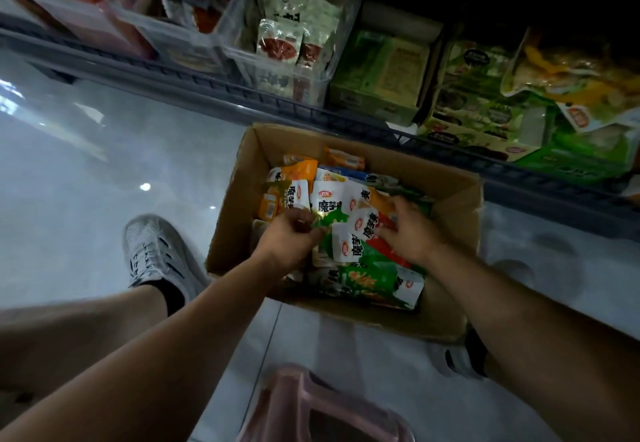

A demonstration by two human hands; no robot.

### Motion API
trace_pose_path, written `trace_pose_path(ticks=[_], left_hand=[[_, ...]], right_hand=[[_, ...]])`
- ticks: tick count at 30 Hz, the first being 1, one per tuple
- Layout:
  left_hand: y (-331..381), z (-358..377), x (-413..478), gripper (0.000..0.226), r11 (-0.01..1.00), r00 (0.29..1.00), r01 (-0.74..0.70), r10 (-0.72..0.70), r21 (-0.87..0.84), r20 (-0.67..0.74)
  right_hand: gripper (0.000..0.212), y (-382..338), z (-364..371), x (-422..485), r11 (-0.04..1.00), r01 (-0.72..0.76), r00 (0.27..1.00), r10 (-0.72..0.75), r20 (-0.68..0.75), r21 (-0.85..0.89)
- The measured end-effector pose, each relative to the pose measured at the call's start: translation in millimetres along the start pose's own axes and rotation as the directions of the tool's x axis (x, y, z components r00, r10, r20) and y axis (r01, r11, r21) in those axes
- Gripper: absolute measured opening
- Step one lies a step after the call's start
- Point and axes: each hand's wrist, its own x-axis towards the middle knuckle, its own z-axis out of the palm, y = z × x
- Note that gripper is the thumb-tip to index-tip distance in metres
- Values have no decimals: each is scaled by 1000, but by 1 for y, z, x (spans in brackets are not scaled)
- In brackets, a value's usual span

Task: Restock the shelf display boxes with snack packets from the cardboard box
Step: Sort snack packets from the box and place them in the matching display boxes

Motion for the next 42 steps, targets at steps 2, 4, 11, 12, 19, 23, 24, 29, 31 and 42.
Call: trace_pose_path(ticks=[2, 4, 11, 12, 19, 23, 24, 29, 31, 42], left_hand=[[-1, 0, 0, 34, 999, 1000, 20, -21, -42, -10], [-1, 0, -2, 36, 998, 1000, 22, -22, -51, -13], [5, 1, -13, 36, 995, 999, 38, -40, -96, -11], [6, 1, -13, 35, 995, 999, 35, -36, -98, -7], [16, 5, -23, 36, 994, 999, -37, 36, -107, -16], [18, 5, -29, 26, 944, 994, 35, 2, -328, 111], [18, 3, -29, 24, 928, 995, 55, -22, -368, 95], [13, -12, -29, 28, 873, 976, 162, -211, -460, -57], [14, -17, -30, 29, 892, 972, 181, -228, -415, -66], [5, -22, -32, 32, 950, 971, 185, -216, -253, -100]], right_hand=[[64, 1, 1, 1, 999, -23, 999, 21, -45, -47], [69, 1, 2, 0, 996, -49, 997, 44, -63, -71], [42, 7, 6, -9, 986, -114, 993, 110, 39, 123], [36, 6, 7, -10, 982, -114, 993, 109, 42, 152], [18, -36, -10, -30, 804, -113, 992, 128, 17, 584], [8, -70, 0, -40, 657, -179, 981, 59, 187, 732], [7, -75, 2, -42, 654, -190, 977, 54, 205, 732], [19, -65, -3, -35, 969, 60, 995, -38, -95, 240], [29, -61, -6, -27, 978, 176, 982, -167, -85, 115], [86, -22, 11, -19, 847, 381, 900, -247, 359, -371]])
